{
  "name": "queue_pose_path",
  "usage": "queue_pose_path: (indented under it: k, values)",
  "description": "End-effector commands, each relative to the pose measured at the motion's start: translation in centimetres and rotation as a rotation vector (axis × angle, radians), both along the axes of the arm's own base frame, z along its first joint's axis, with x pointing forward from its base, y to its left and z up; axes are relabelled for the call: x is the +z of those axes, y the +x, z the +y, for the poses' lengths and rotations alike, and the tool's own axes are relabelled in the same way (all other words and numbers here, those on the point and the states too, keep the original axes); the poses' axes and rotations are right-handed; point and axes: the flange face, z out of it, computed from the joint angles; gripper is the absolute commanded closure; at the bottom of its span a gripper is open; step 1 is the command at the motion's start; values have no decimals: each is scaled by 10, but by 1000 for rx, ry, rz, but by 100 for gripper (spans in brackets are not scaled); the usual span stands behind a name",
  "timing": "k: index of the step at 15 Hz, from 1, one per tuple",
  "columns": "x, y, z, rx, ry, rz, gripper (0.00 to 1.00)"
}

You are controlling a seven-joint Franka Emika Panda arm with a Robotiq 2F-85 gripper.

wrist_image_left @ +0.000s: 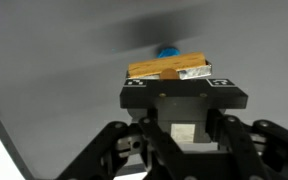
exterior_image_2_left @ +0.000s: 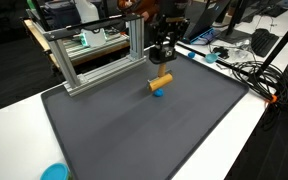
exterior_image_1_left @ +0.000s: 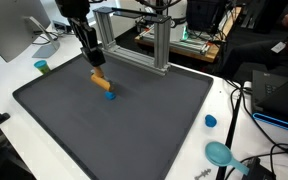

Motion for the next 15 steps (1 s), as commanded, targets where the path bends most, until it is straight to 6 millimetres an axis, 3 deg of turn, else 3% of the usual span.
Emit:
queue_pose_path:
  k: [1,15]
  values:
    - [-4,5,11,5,17,3,78]
    - [-19,1,20,-104,-25,-14,78]
